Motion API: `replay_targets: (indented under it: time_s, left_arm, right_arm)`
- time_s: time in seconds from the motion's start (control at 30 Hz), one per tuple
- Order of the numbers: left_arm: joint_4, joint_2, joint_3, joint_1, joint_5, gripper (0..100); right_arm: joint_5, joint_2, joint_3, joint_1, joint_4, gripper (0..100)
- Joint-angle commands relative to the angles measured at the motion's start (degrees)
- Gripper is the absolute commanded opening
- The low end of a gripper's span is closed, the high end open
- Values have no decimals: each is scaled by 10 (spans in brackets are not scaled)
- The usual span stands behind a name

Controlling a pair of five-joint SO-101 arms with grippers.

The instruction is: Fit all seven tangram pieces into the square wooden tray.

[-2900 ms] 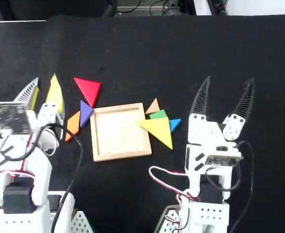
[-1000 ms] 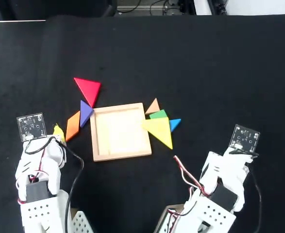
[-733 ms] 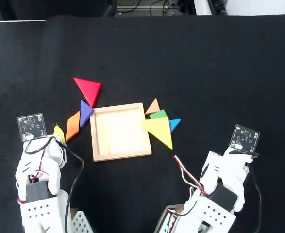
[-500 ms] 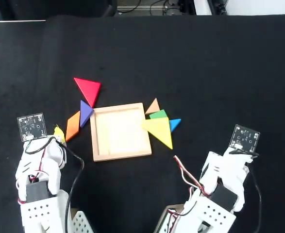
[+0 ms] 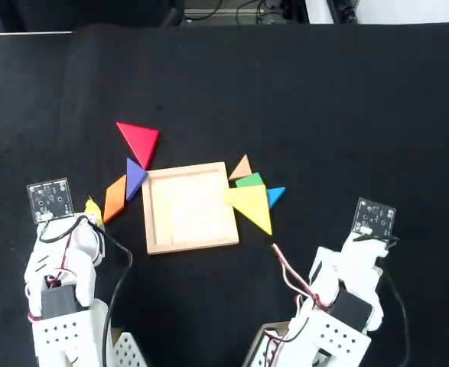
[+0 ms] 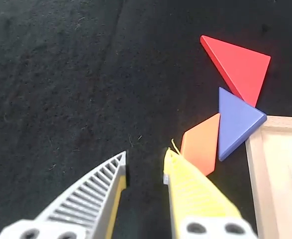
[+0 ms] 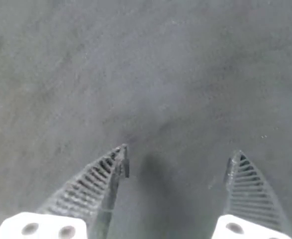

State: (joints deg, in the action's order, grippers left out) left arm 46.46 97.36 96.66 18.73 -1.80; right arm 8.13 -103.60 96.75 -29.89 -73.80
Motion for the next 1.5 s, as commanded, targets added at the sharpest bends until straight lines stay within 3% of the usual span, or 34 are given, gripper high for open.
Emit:
replay_targets:
  time_s: [0.0, 1.17, 1.47]
  left_arm:
    - [2, 4, 10, 2, 4, 134]
    - [2, 4, 10, 3, 3, 134]
    - [2, 4, 10, 2, 3, 134]
  right_arm:
    - [-6, -44, -2, 8, -4, 315]
    - [-2, -44, -2, 21, -6, 315]
    - [-4, -44, -2, 30, 60, 315]
